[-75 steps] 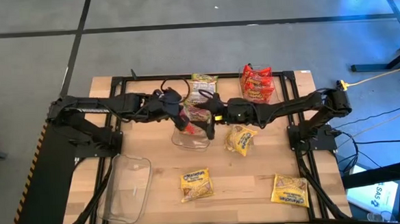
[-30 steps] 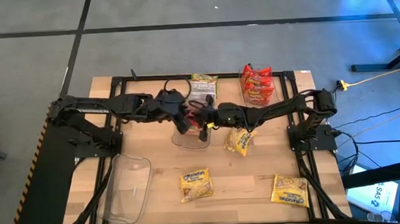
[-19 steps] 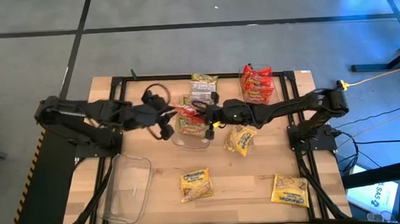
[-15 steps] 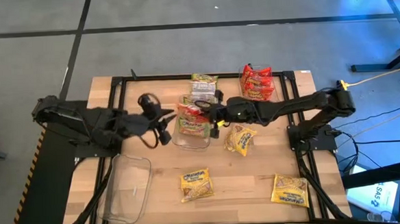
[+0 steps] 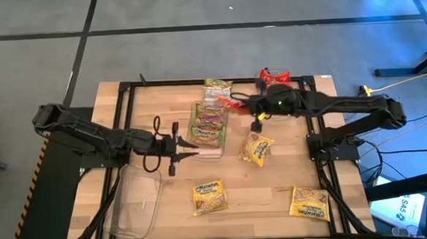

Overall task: Sort Maruchan noodles
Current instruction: Put the orange noodle pack into the top right transparent bin

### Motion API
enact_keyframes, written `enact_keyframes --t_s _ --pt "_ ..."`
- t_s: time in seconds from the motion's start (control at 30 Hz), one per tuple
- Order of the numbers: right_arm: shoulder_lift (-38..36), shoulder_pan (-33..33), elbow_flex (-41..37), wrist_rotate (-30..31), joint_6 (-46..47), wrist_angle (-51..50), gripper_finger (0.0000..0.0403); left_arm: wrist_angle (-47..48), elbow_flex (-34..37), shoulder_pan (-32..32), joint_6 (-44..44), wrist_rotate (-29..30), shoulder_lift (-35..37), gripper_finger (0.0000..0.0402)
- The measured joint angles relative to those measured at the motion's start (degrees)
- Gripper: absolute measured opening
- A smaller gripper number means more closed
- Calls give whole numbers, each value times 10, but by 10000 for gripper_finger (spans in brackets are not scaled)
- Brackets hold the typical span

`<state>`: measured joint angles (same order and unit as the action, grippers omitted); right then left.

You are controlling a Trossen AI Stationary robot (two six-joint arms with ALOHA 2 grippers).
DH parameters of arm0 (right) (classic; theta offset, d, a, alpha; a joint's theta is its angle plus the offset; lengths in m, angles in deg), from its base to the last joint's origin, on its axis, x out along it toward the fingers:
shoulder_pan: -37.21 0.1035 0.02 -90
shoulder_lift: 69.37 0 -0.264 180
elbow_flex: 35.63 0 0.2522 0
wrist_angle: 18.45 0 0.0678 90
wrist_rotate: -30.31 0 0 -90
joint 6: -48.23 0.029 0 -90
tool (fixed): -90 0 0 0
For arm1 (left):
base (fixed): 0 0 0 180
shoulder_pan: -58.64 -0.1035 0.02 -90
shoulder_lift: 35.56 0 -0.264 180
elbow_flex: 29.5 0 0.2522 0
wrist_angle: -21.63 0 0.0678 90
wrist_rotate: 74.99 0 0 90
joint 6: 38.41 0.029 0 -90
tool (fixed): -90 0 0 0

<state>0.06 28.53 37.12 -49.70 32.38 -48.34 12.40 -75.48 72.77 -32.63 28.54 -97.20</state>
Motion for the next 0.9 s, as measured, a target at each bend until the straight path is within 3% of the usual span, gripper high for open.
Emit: enact_keyframes --t_s 0.17,0.43,0.77,0.9 --pt "-28 -71 0 29 -25 -108 3 3 15 -12 -63 9 0 81" --pt "-25 -191 -1 21 -46 -254 3 -1 15 -19 -66 20 -1 81" --pt "-38 -238 56 -38 -92 -421 4 -1 15 -20 -52 27 -2 82" --pt "-38 -265 33 -56 -134 -417 4 -1 15 -23 -52 39 -2 82"
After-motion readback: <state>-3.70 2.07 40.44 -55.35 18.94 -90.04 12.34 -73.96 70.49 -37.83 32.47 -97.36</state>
